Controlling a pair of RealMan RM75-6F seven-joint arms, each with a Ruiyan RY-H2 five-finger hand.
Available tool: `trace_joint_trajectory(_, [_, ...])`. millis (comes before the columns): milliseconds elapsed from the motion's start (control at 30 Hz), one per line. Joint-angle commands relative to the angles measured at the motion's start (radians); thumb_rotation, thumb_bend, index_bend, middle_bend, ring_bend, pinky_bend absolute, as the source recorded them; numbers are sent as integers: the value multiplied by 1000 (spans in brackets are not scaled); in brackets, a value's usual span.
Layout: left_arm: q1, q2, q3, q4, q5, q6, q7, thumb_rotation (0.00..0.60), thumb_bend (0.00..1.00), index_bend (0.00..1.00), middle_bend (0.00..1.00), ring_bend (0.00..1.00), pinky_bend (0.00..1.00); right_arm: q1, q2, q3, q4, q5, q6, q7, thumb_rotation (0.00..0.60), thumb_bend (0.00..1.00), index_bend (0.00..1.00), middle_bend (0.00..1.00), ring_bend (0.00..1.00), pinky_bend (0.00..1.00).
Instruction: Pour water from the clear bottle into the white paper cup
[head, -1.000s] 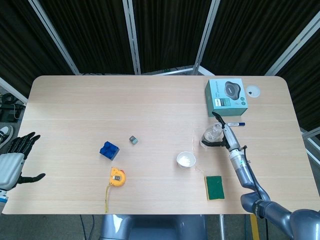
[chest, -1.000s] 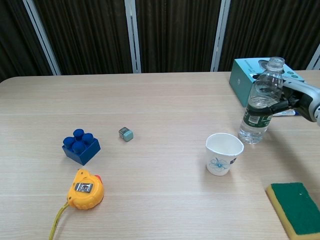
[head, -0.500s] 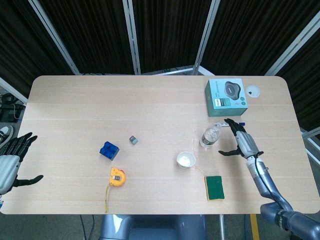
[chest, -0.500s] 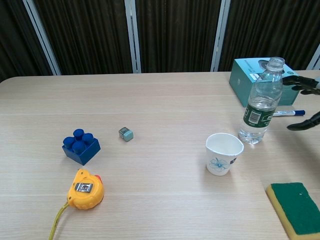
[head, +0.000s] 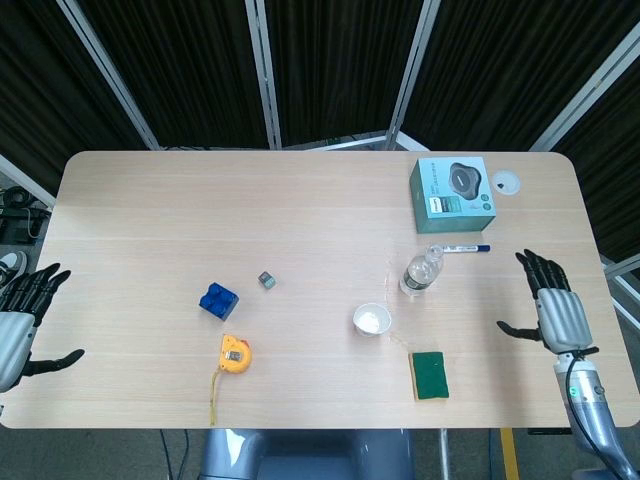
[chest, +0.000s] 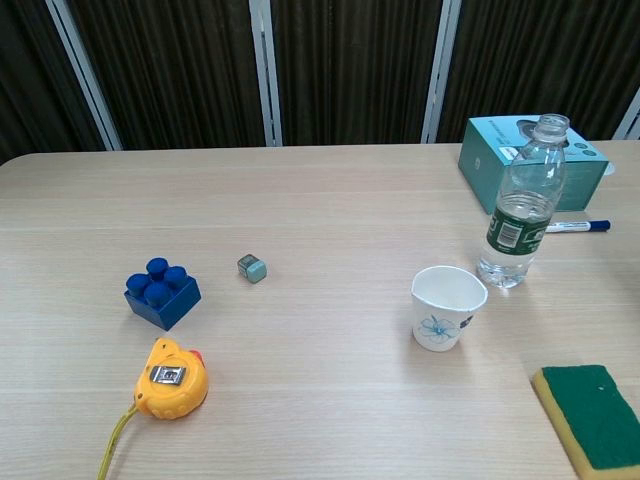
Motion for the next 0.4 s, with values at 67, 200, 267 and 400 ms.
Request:
trace_joint_trajectory(67, [1,-18,-4,16,1,4,21,600,0,0,0,0,0,-88,125,-10,-223,-60,136,-111,600,0,0,0,0,0])
trace_joint_trajectory(200, [8,-39,-14,29,3,33,58,600,0,0,0,0,0,-109,157,-15,-292,-85,174,-214,600,0,0,0,0,0])
trace_joint_trajectory(267, [13,-44,-17,33,4,47,67,600,0,0,0,0,0,-116,160,-18,-306,-83,177,-242,600,0,0,0,0,0])
trace_joint_trajectory(400, [18,-49,-20,37,4,59,69,600,0,0,0,0,0,-125,162,-14,-318,-73,187,-276,600,0,0,0,0,0])
